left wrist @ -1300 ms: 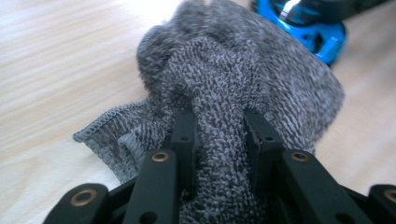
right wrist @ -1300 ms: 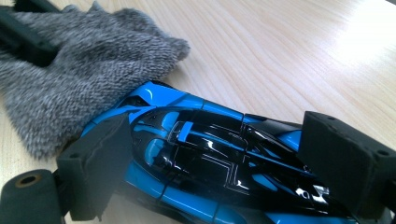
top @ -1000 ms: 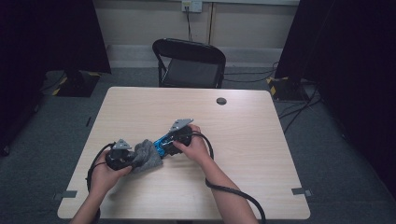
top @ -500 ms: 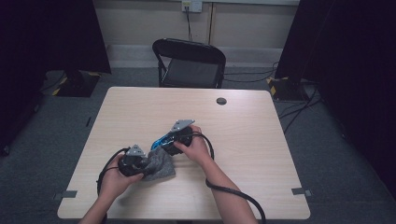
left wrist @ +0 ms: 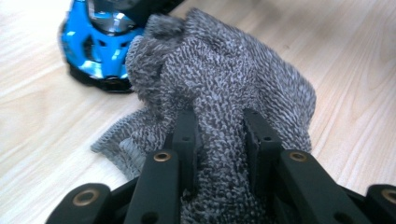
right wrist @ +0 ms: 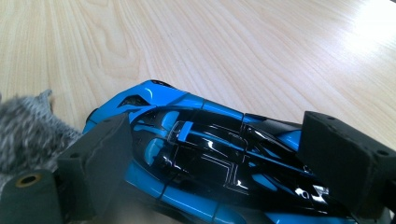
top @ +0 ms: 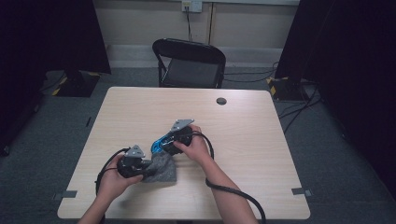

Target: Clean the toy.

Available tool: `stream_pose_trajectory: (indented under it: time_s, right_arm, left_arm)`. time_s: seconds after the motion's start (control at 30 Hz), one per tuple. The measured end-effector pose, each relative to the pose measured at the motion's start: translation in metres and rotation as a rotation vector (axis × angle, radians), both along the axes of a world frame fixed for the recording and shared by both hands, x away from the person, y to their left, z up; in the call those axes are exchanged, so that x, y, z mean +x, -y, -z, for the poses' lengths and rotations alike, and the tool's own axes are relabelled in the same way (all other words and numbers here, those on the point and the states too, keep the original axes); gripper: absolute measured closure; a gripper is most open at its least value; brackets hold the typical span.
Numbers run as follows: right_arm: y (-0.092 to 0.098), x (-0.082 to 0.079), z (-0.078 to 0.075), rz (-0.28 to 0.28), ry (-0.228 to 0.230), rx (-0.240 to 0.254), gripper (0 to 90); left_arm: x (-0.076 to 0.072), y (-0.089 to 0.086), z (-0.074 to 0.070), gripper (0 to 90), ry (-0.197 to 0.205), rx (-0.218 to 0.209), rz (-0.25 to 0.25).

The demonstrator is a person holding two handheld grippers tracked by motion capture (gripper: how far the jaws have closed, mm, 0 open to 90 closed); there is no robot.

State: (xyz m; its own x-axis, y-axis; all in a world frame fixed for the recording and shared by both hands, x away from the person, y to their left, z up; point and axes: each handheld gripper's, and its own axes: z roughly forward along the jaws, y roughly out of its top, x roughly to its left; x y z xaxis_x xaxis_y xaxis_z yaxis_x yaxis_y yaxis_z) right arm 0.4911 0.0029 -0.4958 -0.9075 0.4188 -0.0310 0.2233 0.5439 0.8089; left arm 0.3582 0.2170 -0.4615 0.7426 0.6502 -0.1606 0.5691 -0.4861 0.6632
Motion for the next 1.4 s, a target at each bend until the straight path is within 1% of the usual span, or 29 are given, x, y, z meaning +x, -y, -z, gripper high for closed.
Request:
stream_pose_trajectory:
  time_s: [0.03, 0.23, 0.33, 0.37, 0.4, 0.5, 0.57, 0.6, 0.73, 0.83, 0.93, 1.0, 1.07, 1.1, 1.17, 1.2, 1.27, 1.3, 1.33, 1.4]
  right_arm:
    - [0.0, 0.0, 0.0, 0.0, -0.001, 0.0, 9.9]
    - [0.0, 0.0, -0.001, -0.002, -0.002, -0.006, 9.9]
    - [0.0, 0.0, 0.0, 0.001, -0.003, 0.0, 9.9]
    - [0.0, 0.0, 0.0, 0.0, -0.004, 0.0, 9.9]
    - [0.0, 0.0, 0.0, 0.0, -0.004, -0.002, 9.9]
    - [0.0, 0.001, 0.0, -0.001, -0.004, 0.0, 10.0]
    - [0.0, 0.001, 0.0, -0.001, -0.004, -0.002, 9.9]
    - [0.0, 0.0, -0.001, -0.001, -0.006, -0.005, 9.9]
    - [0.0, 0.001, -0.001, -0.002, -0.004, -0.007, 9.9]
    - [0.0, 0.0, 0.0, -0.001, -0.002, -0.001, 9.9]
    - [0.0, 0.0, 0.0, -0.001, -0.002, -0.001, 9.9]
    - [0.0, 0.001, 0.0, -0.001, -0.004, -0.003, 9.9]
    - [0.0, 0.001, -0.001, -0.002, -0.004, -0.005, 9.9]
    - [0.0, 0.001, -0.001, -0.002, -0.003, -0.005, 9.9]
    - [0.0, 0.001, 0.0, -0.002, -0.002, -0.001, 9.9]
    - [0.0, 0.001, 0.0, -0.002, -0.002, -0.001, 9.9]
    - [0.0, 0.0, 0.0, -0.002, -0.002, -0.001, 9.9]
    - [0.0, 0.001, 0.0, -0.002, -0.002, -0.002, 9.9]
    - [0.0, 0.0, 0.0, -0.002, -0.002, -0.002, 9.9]
    - [0.0, 0.001, 0.0, -0.002, -0.003, -0.003, 9.9]
  left_arm:
    - [0.0, -0.003, -0.001, 69.8, 0.001, -0.012, -0.012]
    - [0.003, -0.022, -0.009, 69.7, 0.02, -0.047, -0.064]
    - [0.004, -0.033, -0.013, 69.7, 0.035, -0.038, -0.091]
    - [0.004, -0.036, -0.014, 69.7, 0.042, -0.036, -0.108]
    - [0.005, -0.04, -0.015, 69.7, 0.037, -0.04, -0.125]
    - [0.007, -0.052, -0.015, 69.7, 0.045, -0.057, -0.174]
    - [0.011, -0.059, -0.014, 69.7, 0.054, -0.054, -0.207]
    - [0.012, -0.062, -0.013, 69.7, 0.051, -0.055, -0.225]
    - [0.02, -0.071, -0.008, 69.7, 0.04, -0.044, -0.273]
    - [0.024, -0.074, -0.003, 69.7, 0.028, -0.044, -0.289]
    - [0.027, -0.075, 0.0, 69.7, 0.024, -0.048, -0.308]
    - [0.029, -0.076, 0.001, 69.7, 0.023, -0.049, -0.332]
    - [0.031, -0.077, 0.002, 69.8, 0.027, -0.037, -0.358]
    - [0.031, -0.077, 0.003, 69.8, 0.024, -0.038, -0.376]
    - [0.033, -0.079, 0.006, 69.8, 0.016, -0.027, -0.4]
    - [0.034, -0.079, 0.008, 69.8, 0.01, -0.029, -0.407]
    - [0.036, -0.079, 0.01, 69.7, 0.003, -0.025, -0.4]
    - [0.036, -0.077, 0.01, 69.7, 0.001, -0.033, -0.402]
    - [0.037, -0.075, 0.01, 69.7, -0.004, -0.029, -0.388]
    - [0.039, -0.07, 0.011, 69.7, 0.004, -0.009, -0.374]
